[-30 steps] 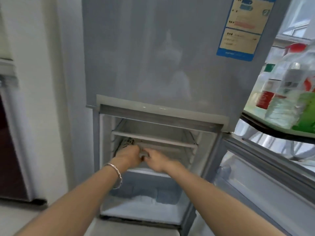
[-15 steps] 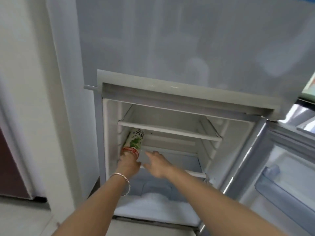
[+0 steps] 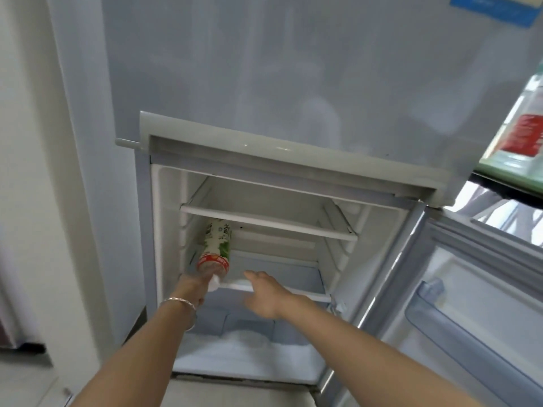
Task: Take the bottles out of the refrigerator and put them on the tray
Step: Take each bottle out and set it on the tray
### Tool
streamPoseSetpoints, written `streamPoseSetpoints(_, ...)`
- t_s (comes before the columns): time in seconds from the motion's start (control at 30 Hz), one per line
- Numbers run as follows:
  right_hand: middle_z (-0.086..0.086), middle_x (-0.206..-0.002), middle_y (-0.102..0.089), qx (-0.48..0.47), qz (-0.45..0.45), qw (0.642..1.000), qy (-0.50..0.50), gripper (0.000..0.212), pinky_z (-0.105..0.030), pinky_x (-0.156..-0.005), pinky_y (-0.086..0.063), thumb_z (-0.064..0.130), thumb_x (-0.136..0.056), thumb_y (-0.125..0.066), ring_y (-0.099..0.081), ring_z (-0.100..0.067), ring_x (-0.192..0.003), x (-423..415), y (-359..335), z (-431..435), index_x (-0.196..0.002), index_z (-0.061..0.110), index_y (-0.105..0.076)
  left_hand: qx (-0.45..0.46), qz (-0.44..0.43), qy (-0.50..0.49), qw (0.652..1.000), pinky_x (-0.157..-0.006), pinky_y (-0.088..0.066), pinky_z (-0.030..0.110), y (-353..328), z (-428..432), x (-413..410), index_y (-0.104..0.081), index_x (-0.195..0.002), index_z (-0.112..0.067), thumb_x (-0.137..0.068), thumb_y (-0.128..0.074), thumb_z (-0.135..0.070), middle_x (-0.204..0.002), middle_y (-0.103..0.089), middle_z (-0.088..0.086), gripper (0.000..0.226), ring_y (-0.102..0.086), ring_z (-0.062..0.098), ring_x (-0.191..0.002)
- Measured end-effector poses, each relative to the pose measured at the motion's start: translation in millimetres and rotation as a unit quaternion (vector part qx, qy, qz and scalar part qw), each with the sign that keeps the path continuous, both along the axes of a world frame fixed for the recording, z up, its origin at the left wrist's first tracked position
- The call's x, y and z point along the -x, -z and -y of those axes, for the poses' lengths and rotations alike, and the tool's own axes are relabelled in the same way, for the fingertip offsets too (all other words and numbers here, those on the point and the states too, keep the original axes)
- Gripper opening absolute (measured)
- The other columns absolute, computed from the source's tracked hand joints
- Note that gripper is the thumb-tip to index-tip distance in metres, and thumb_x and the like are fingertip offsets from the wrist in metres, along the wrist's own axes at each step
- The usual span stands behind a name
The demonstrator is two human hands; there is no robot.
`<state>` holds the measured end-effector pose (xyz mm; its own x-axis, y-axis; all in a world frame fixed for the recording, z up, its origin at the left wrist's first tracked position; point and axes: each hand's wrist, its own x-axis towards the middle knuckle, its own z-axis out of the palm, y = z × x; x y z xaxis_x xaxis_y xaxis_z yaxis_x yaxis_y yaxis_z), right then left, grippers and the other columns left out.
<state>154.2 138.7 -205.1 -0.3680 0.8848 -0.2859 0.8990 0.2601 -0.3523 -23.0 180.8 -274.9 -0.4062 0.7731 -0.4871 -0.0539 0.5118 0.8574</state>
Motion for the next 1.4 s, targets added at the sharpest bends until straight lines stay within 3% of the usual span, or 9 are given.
streamPoseSetpoints(0.2, -0.018, -0.152, -0.03, -0.006, -0.006, 0.999, 0.034, 0.069, -0.041, -0.113, -0.034, 0.027, -0.095, -0.055, -0.034, -0.034, -0.139, -7.1, -6.1, 10.4, -0.153, 0.018, -0.019, -0.016, 0.139, 0.048, 0.989, -0.049, -0.055, 0.037, -17.7, -7.4, -34.0, -0.049, -0.123, 0.005, -0.085, -0.072, -0.023, -0.113, -0.055, 0.023, 0.052, -0.058, 0.035, -0.094)
streamPoseSetpoints(0.37, -0.016, -0.149, -0.033, -0.01, -0.024, 0.999, 0.048, 0.072, -0.043, -0.111, -0.037, 0.026, -0.094, -0.057, -0.038, -0.034, -0.135, -20.1, 1.2, 17.5, -0.154, 0.026, -0.018, 0.026, 0.115, 0.086, 0.989, -0.049, -0.045, 0.024, -13.0, -8.9, -59.8, -0.059, -0.109, 0.003, -0.083, -0.075, -0.022, -0.073, -0.054, 0.012, 0.039, -0.051, 0.018, -0.06)
streamPoseSetpoints(0.63, -0.013, -0.15, -0.033, -0.017, -0.035, 0.993, 0.11, 0.074, -0.042, -0.112, -0.035, 0.024, -0.091, -0.059, -0.037, -0.031, -0.137, -55.6, 14.5, 25.8, -0.153, 0.026, -0.019, -0.015, 0.203, 0.056, 0.977, -0.058, -0.056, 0.032, -17.1, -6.8, -126.4, -0.051, -0.112, -0.005, -0.083, -0.07, -0.004, -0.095, -0.06, 0.019, 0.034, -0.059, 0.026, -0.068)
streamPoseSetpoints(0.9, -0.008, -0.162, -0.013, 0.023, -0.057, 0.987, 0.151, 0.092, -0.036, -0.116, -0.03, 0.021, -0.09, -0.062, -0.026, -0.029, -0.145, -76.3, -1.0, 26.1, -0.156, 0.023, 0.001, -0.07, -0.124, 0.11, 0.984, -0.073, -0.06, 0.035, -52.3, 10.6, -109.6, -0.069, -0.1, 0.002, -0.078, -0.07, -0.025, -0.08, -0.072, 0.014, 0.035, -0.072, 0.029, -0.076)
streamPoseSetpoints(1.0, -0.005, -0.163, -0.01, 0.017, -0.076, 0.987, 0.14, 0.098, -0.036, -0.115, -0.033, 0.016, -0.088, -0.062, -0.029, -0.028, -0.144, -72.0, -19.5, 27.8, -0.155, 0.026, 0.009, -0.081, -0.286, 0.125, 0.947, -0.069, -0.049, 0.029, -90.8, 25.0, -104.9, -0.072, -0.094, 0.0, -0.079, -0.066, -0.035, -0.097, -0.074, 0.018, 0.038, -0.07, 0.032, -0.094)
streamPoseSetpoints(1.1, -0.005, -0.16, -0.019, 0.004, -0.096, 0.986, 0.133, 0.105, -0.035, -0.108, -0.041, 0.011, -0.083, -0.065, -0.04, -0.029, -0.136, -67.6, -35.4, 30.3, -0.154, 0.031, 0.009, -0.142, -0.362, 0.121, 0.913, -0.063, -0.049, 0.028, -129.0, 41.5, -109.5, -0.064, -0.076, -0.002, -0.077, -0.066, -0.037, -0.09, -0.072, 0.018, 0.036, -0.068, 0.034, -0.083)
streamPoseSetpoints(1.2, -0.01, -0.149, -0.034, -0.029, -0.136, 0.98, 0.142, 0.103, -0.036, -0.109, -0.04, 0.014, -0.078, -0.075, -0.044, -0.029, -0.132, -66.2, -49.4, 31.5, -0.152, 0.017, -0.003, -0.211, -0.433, 0.142, 0.865, -0.065, -0.052, 0.032, -160.4, 57.3, -120.4, -0.062, -0.086, -0.005, -0.079, -0.061, -0.047, -0.087, -0.067, 0.015, 0.042, -0.065, 0.036, -0.083)
streamPoseSetpoints(1.33, -0.011, -0.145, -0.04, 0.008, -0.181, 0.972, 0.15, 0.106, -0.027, -0.109, -0.034, 0.017, -0.072, -0.083, -0.042, -0.025, -0.134, -76.7, -73.1, 41.1, -0.148, 0.005, -0.01, -0.265, -0.498, 0.167, 0.809, -0.047, -0.036, 0.025, -192.2, 79.2, -138.4, -0.053, -0.072, -0.013, -0.079, -0.056, -0.052, -0.063, -0.055, 0.0, 0.039, -0.054, 0.02, -0.058)
streamPoseSetpoints(1.4, -0.01, -0.14, -0.051, 0.027, -0.199, 0.971, 0.13, 0.089, -0.027, -0.105, -0.039, 0.016, -0.071, -0.085, -0.049, -0.024, -0.129, -90.4, -91.8, 52.3, -0.142, 0.009, -0.032, -0.277, -0.537, 0.172, 0.778, -0.045, -0.032, 0.022, -207.6, 91.3, -147.8, -0.051, -0.062, -0.016, -0.073, -0.053, -0.058, -0.055, -0.052, -0.002, 0.044, -0.05, 0.015, -0.05)
